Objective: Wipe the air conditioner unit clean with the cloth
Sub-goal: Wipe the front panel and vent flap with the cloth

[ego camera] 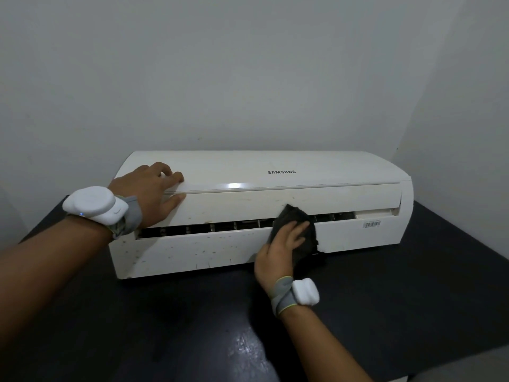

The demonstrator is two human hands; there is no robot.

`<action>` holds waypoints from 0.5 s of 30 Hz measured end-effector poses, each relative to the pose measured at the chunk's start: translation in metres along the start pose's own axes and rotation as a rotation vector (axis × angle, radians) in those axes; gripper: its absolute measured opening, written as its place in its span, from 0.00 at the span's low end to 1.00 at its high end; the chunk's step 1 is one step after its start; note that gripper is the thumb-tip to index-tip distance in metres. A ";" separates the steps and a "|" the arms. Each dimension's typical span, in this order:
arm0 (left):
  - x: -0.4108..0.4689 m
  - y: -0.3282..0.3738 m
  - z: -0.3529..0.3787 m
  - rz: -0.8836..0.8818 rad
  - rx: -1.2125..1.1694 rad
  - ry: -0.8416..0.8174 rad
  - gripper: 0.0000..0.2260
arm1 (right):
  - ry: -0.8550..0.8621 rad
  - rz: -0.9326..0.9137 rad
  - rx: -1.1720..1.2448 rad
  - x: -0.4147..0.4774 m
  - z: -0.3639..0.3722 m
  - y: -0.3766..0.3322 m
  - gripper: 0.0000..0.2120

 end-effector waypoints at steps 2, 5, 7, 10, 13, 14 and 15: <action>-0.001 -0.001 0.001 -0.007 0.003 -0.004 0.18 | -0.075 -0.033 -0.062 -0.014 0.031 -0.010 0.28; -0.002 -0.001 0.002 -0.009 -0.003 -0.009 0.18 | -0.216 -0.125 -0.119 -0.036 0.066 -0.022 0.36; -0.001 0.000 0.001 -0.003 -0.009 -0.015 0.17 | -0.246 -0.172 -0.173 -0.044 0.070 -0.025 0.37; 0.000 0.000 0.001 -0.005 -0.014 -0.025 0.17 | -0.259 -0.134 0.182 -0.051 0.061 -0.024 0.36; -0.001 -0.002 0.001 -0.008 -0.021 -0.029 0.17 | -0.144 0.037 0.399 -0.041 0.043 -0.006 0.34; -0.002 -0.002 0.001 -0.010 -0.024 -0.031 0.17 | -0.142 0.078 0.402 -0.035 0.040 -0.001 0.33; -0.002 -0.003 0.001 -0.012 -0.026 -0.033 0.17 | -0.151 0.116 0.378 -0.028 0.039 0.005 0.32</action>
Point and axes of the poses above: each hand's wrist, its own x-axis towards the middle knuckle, its own z-axis out of the palm, y = z × x, the point moved 10 cm from there along x, towards the middle knuckle, and after that the axes turned 4 degrees about -x, right-handed, at the moved point
